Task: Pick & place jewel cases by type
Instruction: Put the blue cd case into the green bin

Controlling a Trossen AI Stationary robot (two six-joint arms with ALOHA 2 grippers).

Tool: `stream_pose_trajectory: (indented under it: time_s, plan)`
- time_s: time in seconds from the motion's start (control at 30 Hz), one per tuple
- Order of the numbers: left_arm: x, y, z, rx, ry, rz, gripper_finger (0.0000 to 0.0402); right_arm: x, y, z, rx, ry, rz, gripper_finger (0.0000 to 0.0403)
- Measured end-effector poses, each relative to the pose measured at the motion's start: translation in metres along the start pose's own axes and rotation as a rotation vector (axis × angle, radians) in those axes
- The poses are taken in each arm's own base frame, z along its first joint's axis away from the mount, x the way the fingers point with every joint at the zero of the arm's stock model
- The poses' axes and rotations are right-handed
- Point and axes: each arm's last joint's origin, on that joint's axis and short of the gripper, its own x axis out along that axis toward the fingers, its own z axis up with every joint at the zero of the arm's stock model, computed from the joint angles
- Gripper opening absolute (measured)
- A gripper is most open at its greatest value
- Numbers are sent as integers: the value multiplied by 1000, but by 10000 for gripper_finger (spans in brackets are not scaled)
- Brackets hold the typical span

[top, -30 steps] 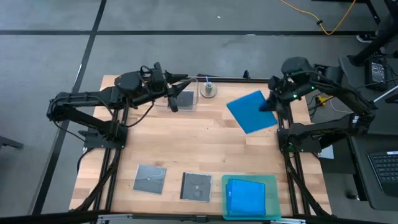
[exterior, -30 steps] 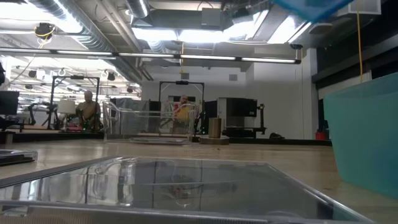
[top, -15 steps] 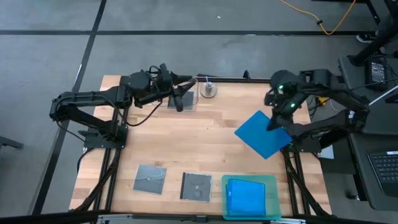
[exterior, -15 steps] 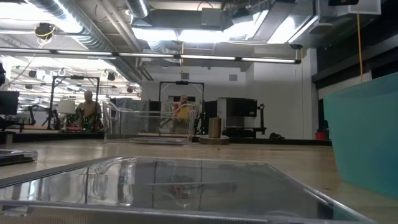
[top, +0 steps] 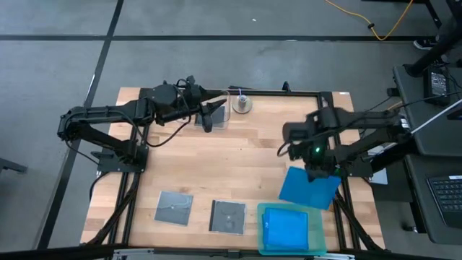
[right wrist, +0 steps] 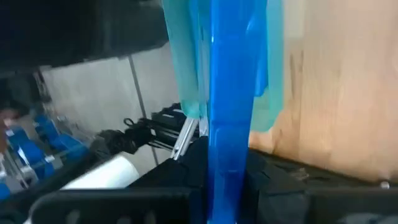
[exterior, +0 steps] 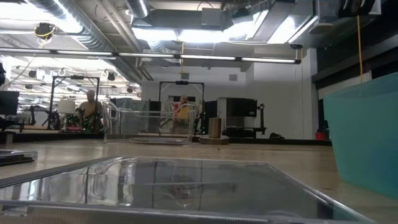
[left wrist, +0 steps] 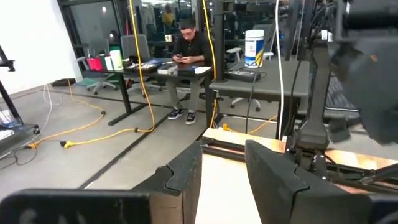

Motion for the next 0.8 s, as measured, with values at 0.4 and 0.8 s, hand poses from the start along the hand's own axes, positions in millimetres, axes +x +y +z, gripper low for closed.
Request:
stream_pose_trajectory:
  time_s: [0.4, 0.8]
  plan:
    - [0, -2, 0, 27, -1, -54, 116, 74, -9, 45, -96, 11, 83, 42]
    - [0, -3, -1, 46, 4, -113, 116, 140, -17, 41, -31, 20, 181, 43]
